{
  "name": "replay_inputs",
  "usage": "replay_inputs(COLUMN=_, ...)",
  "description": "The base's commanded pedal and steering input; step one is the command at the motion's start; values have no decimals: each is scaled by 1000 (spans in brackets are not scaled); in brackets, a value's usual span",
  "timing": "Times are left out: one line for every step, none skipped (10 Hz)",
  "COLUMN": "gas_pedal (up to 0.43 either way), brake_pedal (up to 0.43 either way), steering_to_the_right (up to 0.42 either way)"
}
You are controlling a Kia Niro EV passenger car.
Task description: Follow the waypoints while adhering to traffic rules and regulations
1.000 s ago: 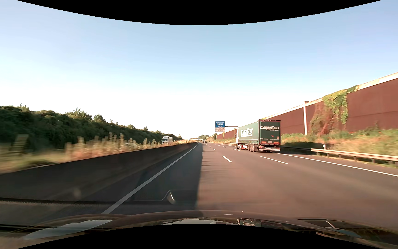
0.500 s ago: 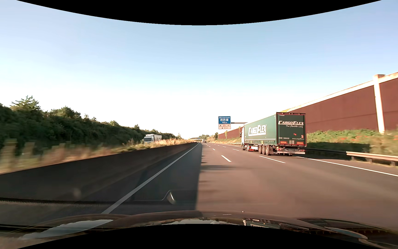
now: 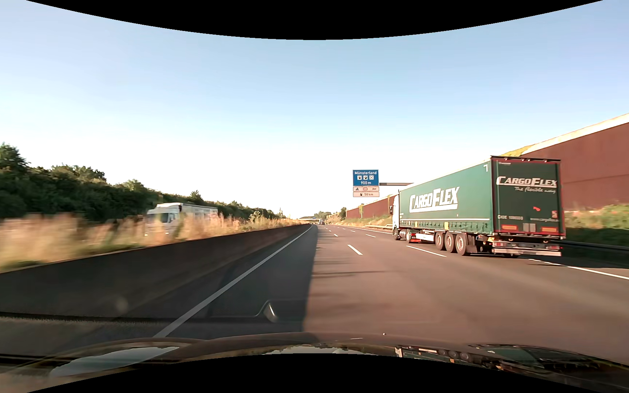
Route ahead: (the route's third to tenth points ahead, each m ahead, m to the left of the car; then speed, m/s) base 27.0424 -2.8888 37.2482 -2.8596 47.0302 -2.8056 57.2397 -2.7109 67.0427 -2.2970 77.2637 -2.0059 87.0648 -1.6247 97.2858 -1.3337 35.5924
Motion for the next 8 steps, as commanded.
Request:
replay_inputs(gas_pedal=319, brake_pedal=0, steering_to_the_right=0)
replay_inputs(gas_pedal=319, brake_pedal=0, steering_to_the_right=0)
replay_inputs(gas_pedal=319, brake_pedal=0, steering_to_the_right=0)
replay_inputs(gas_pedal=319, brake_pedal=0, steering_to_the_right=0)
replay_inputs(gas_pedal=319, brake_pedal=0, steering_to_the_right=0)
replay_inputs(gas_pedal=319, brake_pedal=0, steering_to_the_right=0)
replay_inputs(gas_pedal=319, brake_pedal=0, steering_to_the_right=0)
replay_inputs(gas_pedal=319, brake_pedal=0, steering_to_the_right=0)
